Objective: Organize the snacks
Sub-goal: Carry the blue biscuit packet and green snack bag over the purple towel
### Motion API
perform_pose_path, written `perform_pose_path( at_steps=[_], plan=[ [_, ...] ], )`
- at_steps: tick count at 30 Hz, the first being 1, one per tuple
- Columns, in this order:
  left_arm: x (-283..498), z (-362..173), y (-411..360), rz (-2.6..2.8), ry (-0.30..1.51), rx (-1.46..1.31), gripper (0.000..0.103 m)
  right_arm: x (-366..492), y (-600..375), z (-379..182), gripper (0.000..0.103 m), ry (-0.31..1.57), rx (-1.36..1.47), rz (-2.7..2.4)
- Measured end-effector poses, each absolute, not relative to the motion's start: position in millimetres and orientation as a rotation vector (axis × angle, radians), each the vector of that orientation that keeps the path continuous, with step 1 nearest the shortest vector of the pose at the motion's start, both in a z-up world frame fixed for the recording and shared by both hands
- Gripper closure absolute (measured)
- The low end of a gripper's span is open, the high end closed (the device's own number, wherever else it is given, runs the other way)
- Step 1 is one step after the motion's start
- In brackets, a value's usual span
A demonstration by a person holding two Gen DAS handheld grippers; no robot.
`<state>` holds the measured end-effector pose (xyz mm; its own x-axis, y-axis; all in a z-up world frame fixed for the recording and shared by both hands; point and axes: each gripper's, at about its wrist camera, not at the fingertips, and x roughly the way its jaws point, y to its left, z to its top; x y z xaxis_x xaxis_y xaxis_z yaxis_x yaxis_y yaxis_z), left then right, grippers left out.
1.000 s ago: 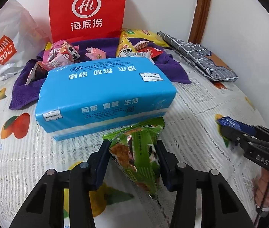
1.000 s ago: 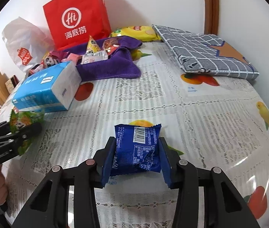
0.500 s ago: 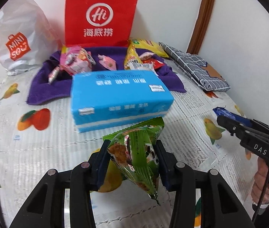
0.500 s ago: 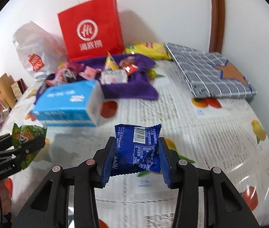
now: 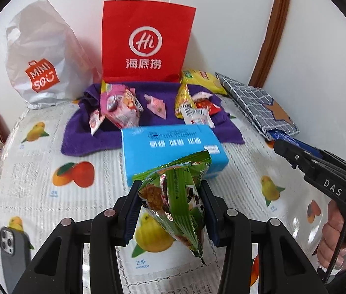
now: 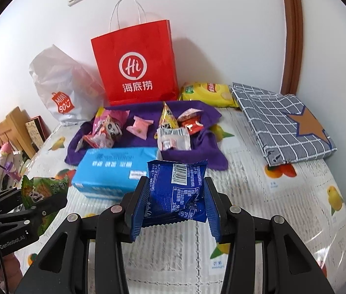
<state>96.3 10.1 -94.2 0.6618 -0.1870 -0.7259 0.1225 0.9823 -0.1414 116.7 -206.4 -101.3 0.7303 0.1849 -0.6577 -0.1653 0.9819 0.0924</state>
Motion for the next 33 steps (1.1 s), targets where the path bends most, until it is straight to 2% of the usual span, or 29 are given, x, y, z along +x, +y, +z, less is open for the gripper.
perform_pose_path(
  at_steps=[17,33],
  plan=[
    [151.1,-49.0,20.8,-0.112,0.785,-0.061,0.06,181.0,-193.6,-62.8,0.059,0.688,0.023,0.207],
    [220.0,-32.5,45.1,-0.047,0.788,-0.099,0.06,259.7,-189.2,-40.4,0.059,0.666,0.039,0.213]
  ],
)
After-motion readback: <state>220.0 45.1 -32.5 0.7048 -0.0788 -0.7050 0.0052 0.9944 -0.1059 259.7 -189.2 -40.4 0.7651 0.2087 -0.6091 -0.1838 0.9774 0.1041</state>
